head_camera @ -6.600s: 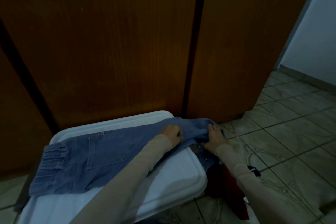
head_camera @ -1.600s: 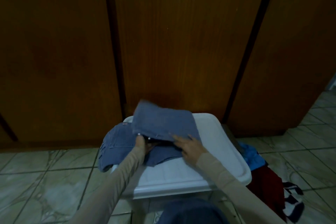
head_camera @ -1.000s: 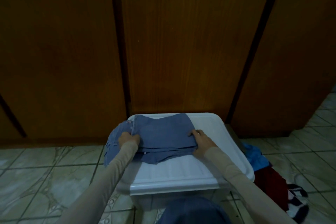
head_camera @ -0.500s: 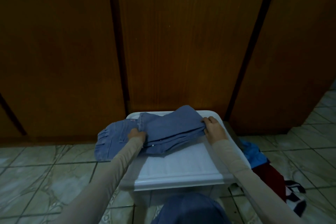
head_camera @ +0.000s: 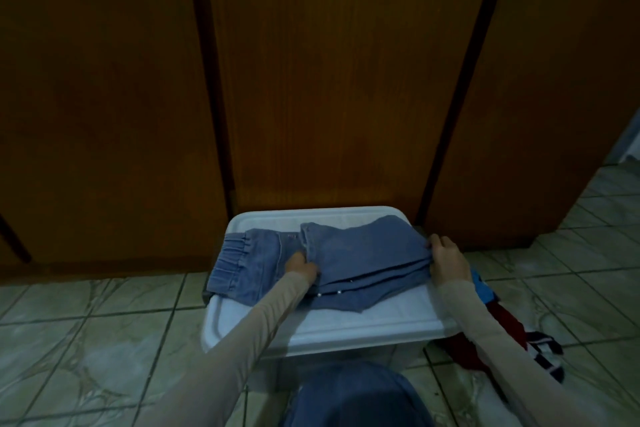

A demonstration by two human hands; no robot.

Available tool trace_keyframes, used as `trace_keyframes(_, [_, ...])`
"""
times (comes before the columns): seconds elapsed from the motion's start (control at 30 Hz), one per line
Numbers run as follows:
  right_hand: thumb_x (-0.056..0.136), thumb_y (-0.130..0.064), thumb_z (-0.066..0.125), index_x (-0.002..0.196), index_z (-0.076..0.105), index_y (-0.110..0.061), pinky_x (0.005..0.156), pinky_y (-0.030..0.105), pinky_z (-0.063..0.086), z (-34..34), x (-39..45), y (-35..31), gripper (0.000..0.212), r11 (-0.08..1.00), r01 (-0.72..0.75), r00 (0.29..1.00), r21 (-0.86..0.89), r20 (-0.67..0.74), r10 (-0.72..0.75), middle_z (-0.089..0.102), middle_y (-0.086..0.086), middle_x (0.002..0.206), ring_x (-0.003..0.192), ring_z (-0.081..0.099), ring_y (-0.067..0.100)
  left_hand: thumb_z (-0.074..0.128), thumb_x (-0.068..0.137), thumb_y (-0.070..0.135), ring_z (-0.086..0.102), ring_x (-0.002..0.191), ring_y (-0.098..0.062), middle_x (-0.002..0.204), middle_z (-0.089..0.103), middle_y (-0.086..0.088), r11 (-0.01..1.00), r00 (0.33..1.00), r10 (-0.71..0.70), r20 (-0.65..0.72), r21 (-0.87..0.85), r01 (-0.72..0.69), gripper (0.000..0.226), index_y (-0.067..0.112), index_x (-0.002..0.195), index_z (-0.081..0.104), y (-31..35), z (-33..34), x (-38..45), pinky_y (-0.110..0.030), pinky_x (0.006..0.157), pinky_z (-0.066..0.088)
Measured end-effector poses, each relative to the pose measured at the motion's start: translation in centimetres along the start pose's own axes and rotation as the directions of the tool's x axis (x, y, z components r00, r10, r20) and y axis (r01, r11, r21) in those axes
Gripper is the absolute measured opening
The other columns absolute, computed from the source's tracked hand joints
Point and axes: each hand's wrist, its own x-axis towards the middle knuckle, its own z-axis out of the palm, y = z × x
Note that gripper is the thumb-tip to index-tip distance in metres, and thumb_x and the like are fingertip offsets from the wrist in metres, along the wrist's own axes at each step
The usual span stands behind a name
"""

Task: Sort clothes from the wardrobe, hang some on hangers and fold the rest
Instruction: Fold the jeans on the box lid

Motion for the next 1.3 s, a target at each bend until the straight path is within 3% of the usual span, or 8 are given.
trace_keyframes(0.17, [0.091, -0.007, 0.048, 0.12, 0.043, -0.011, 0.083, 0.034, 0.046, 0.6, -0.9, -0.1, 0.029, 0.999, -0.02, 0.998, -0.04, 0.065, 0.023, 0.047, 0.01, 0.121, 0.109, 0.052, 0.025, 0.042, 0.095, 0.003, 0.051, 0.117, -0.03, 0.134, 0.049, -0.018, 0.995, 0.991, 0.082, -0.105, 0.06, -0.076, 0.042, 0.001, 0.137, 0.038, 0.7, -2.0, -0.3, -0.032, 0.094, 0.04])
trace_keyframes(0.5, [0.091, -0.012, 0.049, 0.13, 0.038, -0.015, 0.094, 0.034, 0.042, 1.9, -1.5, -4.8, 0.041, 0.967, 0.133, 0.977, -0.216, 0.195, -0.091, 0.038, 0.006, 0.13, 0.122, 0.038, 0.022, 0.041, 0.096, 0.009, 0.051, 0.112, -0.035, 0.125, 0.053, -0.018, 0.997, 0.951, 0.008, -0.309, 0.072, 0.015, 0.028, 0.007, 0.123, 0.047, -0.9, -9.8, -2.5, -0.037, 0.093, 0.042])
trace_keyframes(0.77, [0.091, -0.033, 0.044, 0.119, 0.051, -0.021, 0.101, 0.041, 0.028, 0.8, -2.0, -6.1, 0.031, 0.974, 0.222, 0.921, -0.049, 0.339, -0.193, 0.046, 0.003, 0.13, 0.124, 0.037, 0.021, 0.047, 0.094, 0.011, 0.046, 0.121, -0.036, 0.134, 0.043, -0.019, 0.959, 0.966, 0.1, -0.24, 0.282, -0.03, 0.052, 0.011, 0.139, 0.021, -1.5, -11.4, -3.5, -0.041, 0.098, 0.042])
trace_keyframes(0.83, [0.096, -0.031, 0.037, 0.125, 0.049, -0.021, 0.101, 0.039, 0.027, 0.7, -2.0, -7.2, 0.033, 0.958, 0.285, 0.906, -0.002, 0.328, -0.269, 0.041, 0.003, 0.137, 0.129, 0.033, 0.019, 0.049, 0.094, 0.021, 0.027, 0.134, -0.036, 0.146, 0.025, -0.019, 0.83, 0.968, 0.182, -0.174, 0.554, -0.056, 0.068, 0.019, 0.147, 0.006, -1.9, -10.8, -3.7, -0.047, 0.109, 0.03])
trace_keyframes(0.9, [0.098, -0.028, 0.034, 0.132, 0.044, -0.023, 0.105, 0.037, 0.025, 1.1, -2.2, -8.4, 0.036, 0.932, 0.358, 0.875, 0.061, 0.326, -0.357, 0.036, -0.001, 0.144, 0.133, 0.03, 0.016, 0.053, 0.091, 0.039, 0.001, 0.142, -0.036, 0.154, -0.001, -0.018, 0.54, 0.968, 0.25, -0.019, 0.833, -0.123, 0.079, 0.026, 0.148, 0.001, -2.4, -10.4, -3.9, -0.053, 0.113, 0.013])
trace_keyframes(1.03, [0.102, -0.031, 0.027, 0.143, 0.03, -0.027, 0.112, 0.035, 0.024, 2.1, -2.6, -10.5, 0.041, 0.896, 0.412, 0.797, 0.166, 0.411, -0.443, 0.03, -0.005, 0.152, 0.136, 0.031, 0.017, 0.061, 0.075, 0.064, -0.032, 0.136, -0.037, 0.147, -0.037, -0.017, 0.225, 0.965, 0.169, 0.199, 0.946, -0.234, 0.105, 0.034, 0.148, -0.008, -3.2, -10.4, -3.9, -0.063, 0.107, -0.01])
trace_keyframes(1.17, [0.103, -0.038, 0.02, 0.145, 0.027, -0.026, 0.109, 0.034, 0.025, 2.5, -1.9, -10.4, 0.044, 0.918, 0.395, 0.814, 0.037, 0.45, -0.368, 0.025, -0.005, 0.153, 0.137, 0.028, 0.019, 0.055, 0.082, 0.06, -0.031, 0.135, -0.04, 0.147, -0.034, -0.02, 0.086, 0.96, 0.211, 0.185, 0.975, -0.206, 0.085, 0.043, 0.147, 0.003, -3.7, -10.8, -3.3, -0.064, 0.107, -0.009])
trace_keyframes(1.3, [0.101, -0.043, 0.02, 0.145, 0.023, -0.027, 0.111, 0.038, 0.024, 3.0, -1.2, -9.4, 0.046, 0.958, 0.283, 0.846, -0.045, 0.482, -0.227, 0.02, 0.008, 0.153, 0.138, 0.022, 0.027, 0.046, 0.092, 0.048, -0.029, 0.136, -0.04, 0.149, -0.03, -0.021, 0.107, 0.932, 0.335, 0.136, 0.978, -0.181, 0.053, 0.046, 0.142, 0.027, -3.0, -9.9, -3.0, -0.063, 0.109, -0.011])
